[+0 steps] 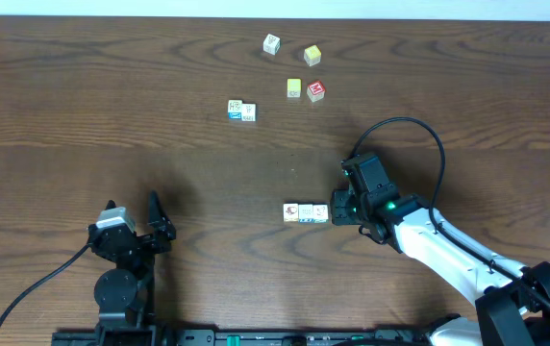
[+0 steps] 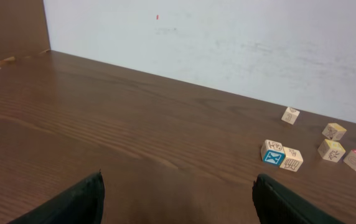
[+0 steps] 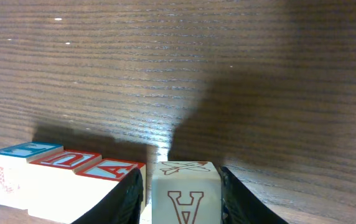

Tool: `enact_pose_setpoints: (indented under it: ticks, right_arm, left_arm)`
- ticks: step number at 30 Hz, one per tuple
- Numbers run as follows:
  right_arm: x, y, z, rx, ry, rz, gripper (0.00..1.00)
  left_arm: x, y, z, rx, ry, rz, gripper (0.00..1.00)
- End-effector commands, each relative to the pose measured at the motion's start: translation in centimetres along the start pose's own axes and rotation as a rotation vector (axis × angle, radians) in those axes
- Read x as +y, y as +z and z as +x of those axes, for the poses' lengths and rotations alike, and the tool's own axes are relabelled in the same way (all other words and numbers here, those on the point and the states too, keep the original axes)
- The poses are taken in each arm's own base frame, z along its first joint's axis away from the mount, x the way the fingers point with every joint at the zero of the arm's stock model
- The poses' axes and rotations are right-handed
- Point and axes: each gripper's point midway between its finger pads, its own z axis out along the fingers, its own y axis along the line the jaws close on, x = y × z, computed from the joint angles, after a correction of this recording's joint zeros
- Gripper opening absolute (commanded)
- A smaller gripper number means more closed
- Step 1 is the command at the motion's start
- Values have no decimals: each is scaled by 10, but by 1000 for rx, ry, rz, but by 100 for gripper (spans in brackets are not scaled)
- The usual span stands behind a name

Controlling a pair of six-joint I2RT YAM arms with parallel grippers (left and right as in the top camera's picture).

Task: Lift 4 blocks
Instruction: 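Lower the A block at the right end of the row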

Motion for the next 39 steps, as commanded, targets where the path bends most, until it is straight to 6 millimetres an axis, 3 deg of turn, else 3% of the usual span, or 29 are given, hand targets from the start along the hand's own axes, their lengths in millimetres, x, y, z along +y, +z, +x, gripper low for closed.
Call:
enact_pose_setpoints:
  ticks: [1,13,15,16,19,22,24,27,30,32,35,37,39]
  right_arm:
    - [-1,2,0,-2,-18,17,38]
    - [-1,2,0,-3,-18,17,41]
    - [-1,2,0,-3,-18,17,26]
    - [-1,2,0,-3,-18,17,24]
    - [-2,2,0,-4,-18,20,33]
    - [-2,2,0,-5,-18,21,35]
    - [-2,2,0,-5,-18,21,29]
    - [-2,2,0,-7,-18,25,41]
    - [-3,2,0,-7,-18,28,26]
    - [-3,2,0,-7,-18,28,37]
    - [-3,2,0,-7,-18,28,27]
    - [-3,2,0,-7,-18,28,41]
    - [-3,2,-1,-8,-18,28,45]
  left_arm:
    - [5,2,19,51,11,-19,76]
    - [5,2,19,51,11,-19,77]
    - [5,2,19,51,11,-19,77]
    - [5,2,19,51,11,-19,77]
    - [5,2,19,51,11,-19,77]
    - [5,2,19,51,11,-19,76]
    - [5,2,19,51,11,-19,76]
    - [5,2,19,51,11,-19,77]
    - [5,2,19,51,11,-19,76]
    - [5,2,19,51,11,-19,77]
    - [5,2,19,51,11,-19,77]
    - [5,2,19,51,11,-19,77]
    - [5,2,19,51,11,-19,76]
